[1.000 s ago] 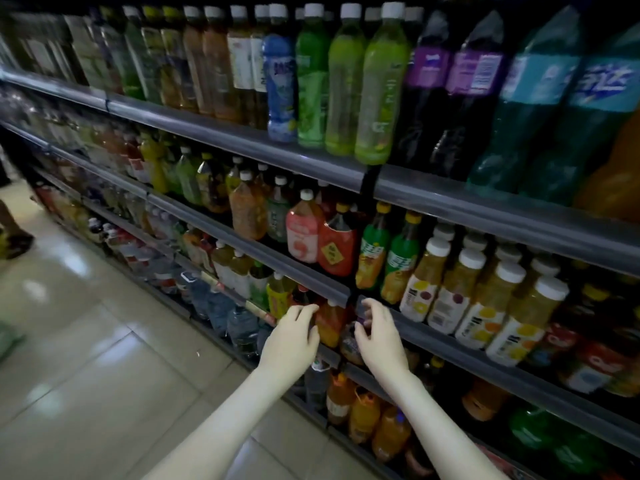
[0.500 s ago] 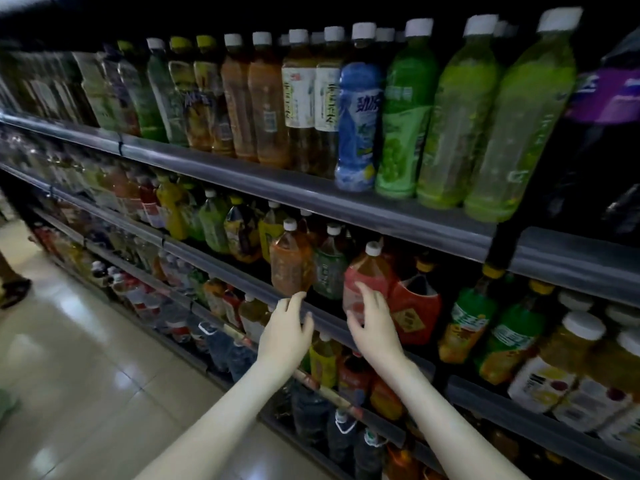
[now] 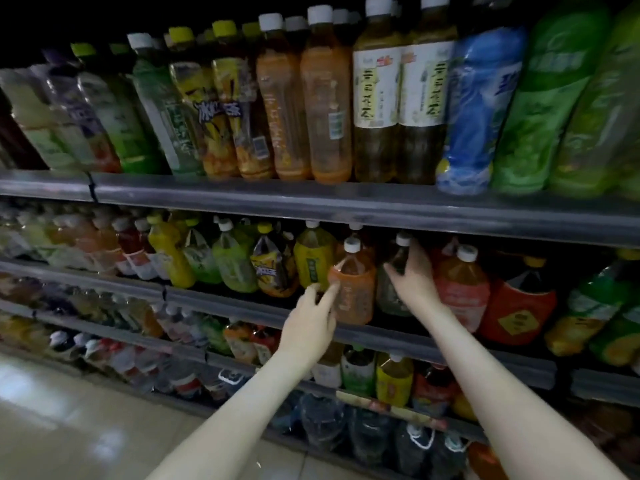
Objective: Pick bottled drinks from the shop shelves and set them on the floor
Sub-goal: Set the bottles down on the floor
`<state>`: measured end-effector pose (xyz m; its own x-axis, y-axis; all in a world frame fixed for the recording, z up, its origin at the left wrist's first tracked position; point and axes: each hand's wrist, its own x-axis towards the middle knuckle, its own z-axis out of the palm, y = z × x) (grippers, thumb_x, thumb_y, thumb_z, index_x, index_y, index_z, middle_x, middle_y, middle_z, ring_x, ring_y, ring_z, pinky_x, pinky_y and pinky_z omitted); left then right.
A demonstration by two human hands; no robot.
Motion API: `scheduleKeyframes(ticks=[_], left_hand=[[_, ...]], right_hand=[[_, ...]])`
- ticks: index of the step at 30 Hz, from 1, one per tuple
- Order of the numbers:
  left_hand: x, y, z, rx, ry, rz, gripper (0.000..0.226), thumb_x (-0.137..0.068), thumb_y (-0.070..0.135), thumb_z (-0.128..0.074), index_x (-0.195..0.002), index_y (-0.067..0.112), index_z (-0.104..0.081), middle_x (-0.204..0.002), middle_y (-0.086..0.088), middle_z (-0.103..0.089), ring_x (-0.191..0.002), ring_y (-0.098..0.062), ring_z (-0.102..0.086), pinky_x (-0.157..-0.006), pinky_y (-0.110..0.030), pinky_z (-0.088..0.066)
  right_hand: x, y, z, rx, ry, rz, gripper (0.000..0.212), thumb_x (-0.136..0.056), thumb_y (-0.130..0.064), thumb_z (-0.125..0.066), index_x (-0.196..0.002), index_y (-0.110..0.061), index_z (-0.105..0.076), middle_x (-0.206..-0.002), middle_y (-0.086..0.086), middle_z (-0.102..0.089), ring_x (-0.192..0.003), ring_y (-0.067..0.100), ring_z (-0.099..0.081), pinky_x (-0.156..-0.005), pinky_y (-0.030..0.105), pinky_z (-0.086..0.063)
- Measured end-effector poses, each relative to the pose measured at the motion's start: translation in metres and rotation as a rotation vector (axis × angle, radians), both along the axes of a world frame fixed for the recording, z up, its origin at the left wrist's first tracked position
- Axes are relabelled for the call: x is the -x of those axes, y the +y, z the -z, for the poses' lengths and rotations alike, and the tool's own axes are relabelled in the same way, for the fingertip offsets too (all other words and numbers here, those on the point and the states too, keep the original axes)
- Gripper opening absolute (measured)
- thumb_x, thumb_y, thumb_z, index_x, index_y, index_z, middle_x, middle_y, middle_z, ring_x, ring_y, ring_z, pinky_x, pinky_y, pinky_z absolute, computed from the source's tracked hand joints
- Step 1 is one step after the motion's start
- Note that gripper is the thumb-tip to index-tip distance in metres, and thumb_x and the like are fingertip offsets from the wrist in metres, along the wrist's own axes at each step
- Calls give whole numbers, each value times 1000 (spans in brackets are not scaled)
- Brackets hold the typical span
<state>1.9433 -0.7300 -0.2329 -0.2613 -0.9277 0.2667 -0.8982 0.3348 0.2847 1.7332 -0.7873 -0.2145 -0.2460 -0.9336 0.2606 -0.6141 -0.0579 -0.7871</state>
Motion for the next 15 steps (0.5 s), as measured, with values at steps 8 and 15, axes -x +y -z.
scheduleKeyframes(ticks=[8, 15], left_hand=[[-10, -37, 2, 78, -77, 139, 65, -98, 22, -46, -153, 31, -12, -157, -18, -14, -135, -36, -32, -83, -36, -52], [23, -71, 31, 54, -15, 166, 107, -88, 37, -65, -144, 40, 26, -159, -17, 3, -137, -41, -28, -93, -41, -50]], right_hand=[[-5, -25, 6, -103, 18, 296, 63, -91, -34, -64, -141, -6, -38, -141, 16, -42, -129, 34, -41, -104, 39, -36], [1, -32, 19, 38, -50, 292, 41, -98, -39, -50, -128, -11, -48, -129, 14, -54, -116, 34, -53, -82, 32, -40]])
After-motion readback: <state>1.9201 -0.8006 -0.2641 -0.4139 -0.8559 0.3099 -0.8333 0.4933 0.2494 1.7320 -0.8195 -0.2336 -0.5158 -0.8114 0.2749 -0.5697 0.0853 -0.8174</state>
